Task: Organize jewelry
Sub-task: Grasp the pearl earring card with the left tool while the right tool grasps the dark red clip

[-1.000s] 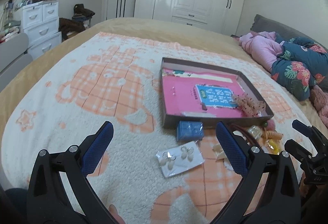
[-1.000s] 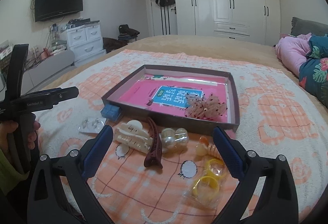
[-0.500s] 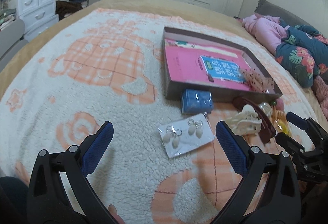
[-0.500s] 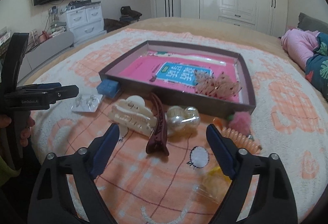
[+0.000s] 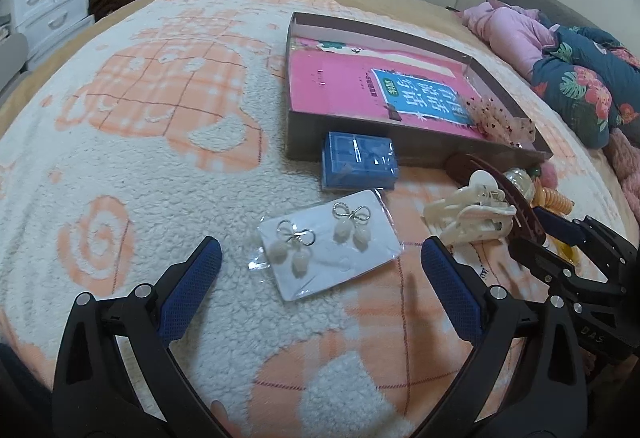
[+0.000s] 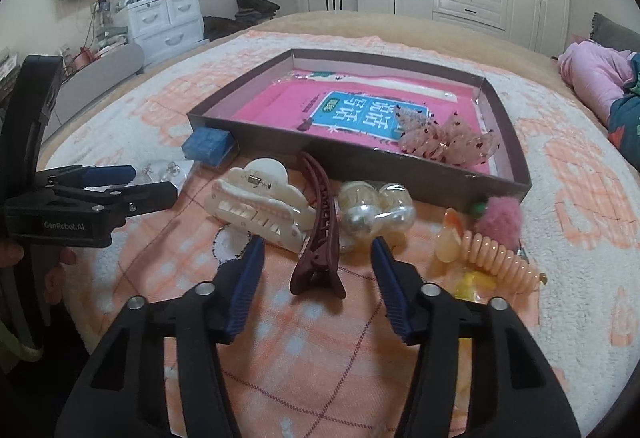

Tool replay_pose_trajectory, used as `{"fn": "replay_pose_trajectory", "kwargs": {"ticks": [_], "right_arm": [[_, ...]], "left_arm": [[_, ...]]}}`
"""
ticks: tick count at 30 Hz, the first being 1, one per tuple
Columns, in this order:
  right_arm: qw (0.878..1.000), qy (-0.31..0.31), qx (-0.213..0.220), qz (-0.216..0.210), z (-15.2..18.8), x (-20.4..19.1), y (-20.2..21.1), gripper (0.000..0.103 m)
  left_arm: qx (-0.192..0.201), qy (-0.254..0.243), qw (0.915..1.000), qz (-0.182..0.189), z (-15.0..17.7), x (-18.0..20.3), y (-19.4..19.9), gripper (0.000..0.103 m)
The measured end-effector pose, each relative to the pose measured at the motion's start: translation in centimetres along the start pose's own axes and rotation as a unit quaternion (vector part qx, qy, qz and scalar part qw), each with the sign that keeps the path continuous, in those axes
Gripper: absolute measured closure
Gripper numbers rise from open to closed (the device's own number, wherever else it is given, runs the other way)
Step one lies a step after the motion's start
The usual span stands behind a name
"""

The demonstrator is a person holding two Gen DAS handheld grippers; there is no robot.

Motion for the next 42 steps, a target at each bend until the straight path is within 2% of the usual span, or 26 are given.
{"fn": "replay_pose_trajectory", "kwargs": {"ticks": [5,7,17,20,25,33,42], "right_arm": [[1.000,-0.007,-0.010,0.004,0.0,0.2,-0.9,0.066],[1.000,-0.004,-0.018,0.005,0.2,0.1,-1.3,0.078],[1.000,-0.012,-0.007,0.003,0.3,0.5,-0.5,0.078],[1.000,-0.024,0.003,-0.005,0.2,0.9,0.2,0.078],[0.999,-0.039,0.019,-0.011,0.1,1.6,1.4,0.078],[0.998,-0.054,0.037,-0.015,-0.1,2.3,3.6,0.078],[0.996,-0.061,0.057,-0.013,0.0,2.9,5.8,0.078]], "left_arm": [[0.003,0.002,1.0000,-0.007,-0.2,0.3,-0.5,0.011],[0.006,0.003,0.9999,-0.011,-0.3,0.4,-0.7,0.011],[0.007,0.001,0.9997,-0.025,-0.5,0.8,-1.4,0.012],[0.009,-0.003,0.9995,-0.031,-0.6,0.8,-1.3,0.029],[0.011,-0.008,0.9995,-0.027,-0.6,0.8,-0.9,0.040],[0.026,0.002,0.9997,0.003,-0.7,0.8,1.0,0.041],[0.059,-0.010,0.9981,0.014,-1.1,2.0,3.1,0.041]]}}
Point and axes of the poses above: each gripper's, at about its wrist camera, not at the fingertips, and y roughly against the way its jaws point, x to its right, z to its underside, the point moved 2 cm from there along -y, roughly the way its jaws point, and after that the axes turned 6 degrees about y, right-handed, at the moved point
